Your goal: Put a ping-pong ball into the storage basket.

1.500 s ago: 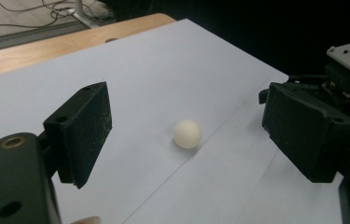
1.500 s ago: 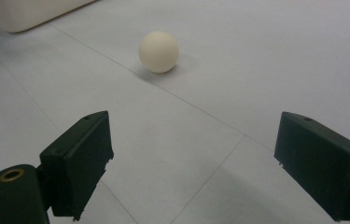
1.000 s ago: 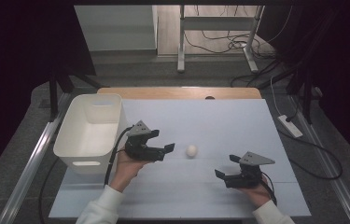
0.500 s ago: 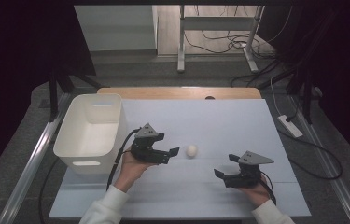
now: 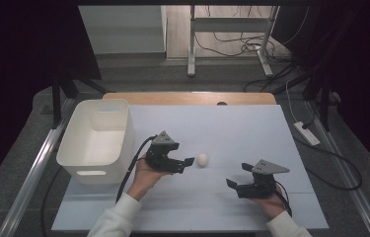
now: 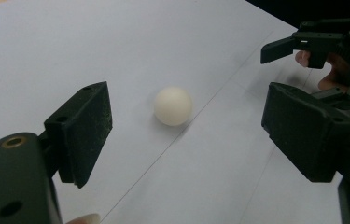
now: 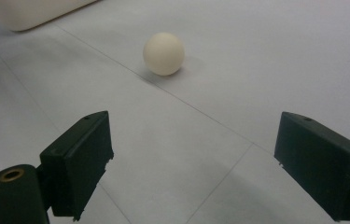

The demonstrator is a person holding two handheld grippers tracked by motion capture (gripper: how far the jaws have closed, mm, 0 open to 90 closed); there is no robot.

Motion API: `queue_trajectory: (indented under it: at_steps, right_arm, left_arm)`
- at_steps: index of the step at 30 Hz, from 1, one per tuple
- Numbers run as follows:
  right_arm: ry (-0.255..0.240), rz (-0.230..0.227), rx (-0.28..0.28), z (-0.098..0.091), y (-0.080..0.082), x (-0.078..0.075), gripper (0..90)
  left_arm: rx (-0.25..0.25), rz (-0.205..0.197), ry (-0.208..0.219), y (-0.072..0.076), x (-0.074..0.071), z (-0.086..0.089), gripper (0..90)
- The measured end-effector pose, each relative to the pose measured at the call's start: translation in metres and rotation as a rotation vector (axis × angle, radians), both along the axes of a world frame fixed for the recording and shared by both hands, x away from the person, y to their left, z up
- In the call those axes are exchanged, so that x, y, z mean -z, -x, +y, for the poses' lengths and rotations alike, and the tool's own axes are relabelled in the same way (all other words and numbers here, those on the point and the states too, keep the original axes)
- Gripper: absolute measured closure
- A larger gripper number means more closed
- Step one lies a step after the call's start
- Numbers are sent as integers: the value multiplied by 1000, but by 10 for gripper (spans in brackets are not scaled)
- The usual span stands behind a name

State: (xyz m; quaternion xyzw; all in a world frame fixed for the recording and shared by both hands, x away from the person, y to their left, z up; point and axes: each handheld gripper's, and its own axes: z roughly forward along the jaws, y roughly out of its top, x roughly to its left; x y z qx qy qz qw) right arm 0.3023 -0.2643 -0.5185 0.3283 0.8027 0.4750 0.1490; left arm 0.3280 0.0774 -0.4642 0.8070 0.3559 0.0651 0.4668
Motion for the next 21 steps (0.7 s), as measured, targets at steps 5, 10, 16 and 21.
queue_trajectory:
  at_steps: [5, 10, 16, 21]
  right_arm:
    - [1, 1, 1, 0, 0, 0, 112]
    - [2, 1, 1, 0, 0, 0, 112]
    - [4, 2, 3, 0, 0, 0, 112]
    - [3, 2, 0, 1, 0, 0, 112]
  left_arm:
    - [6, 4, -13, -3, 3, -3, 171]
    - [7, 14, -20, -7, 6, -5, 171]
    - [13, 22, -22, -9, 9, -10, 171]
    - [23, 28, -41, -12, 11, -14, 171]
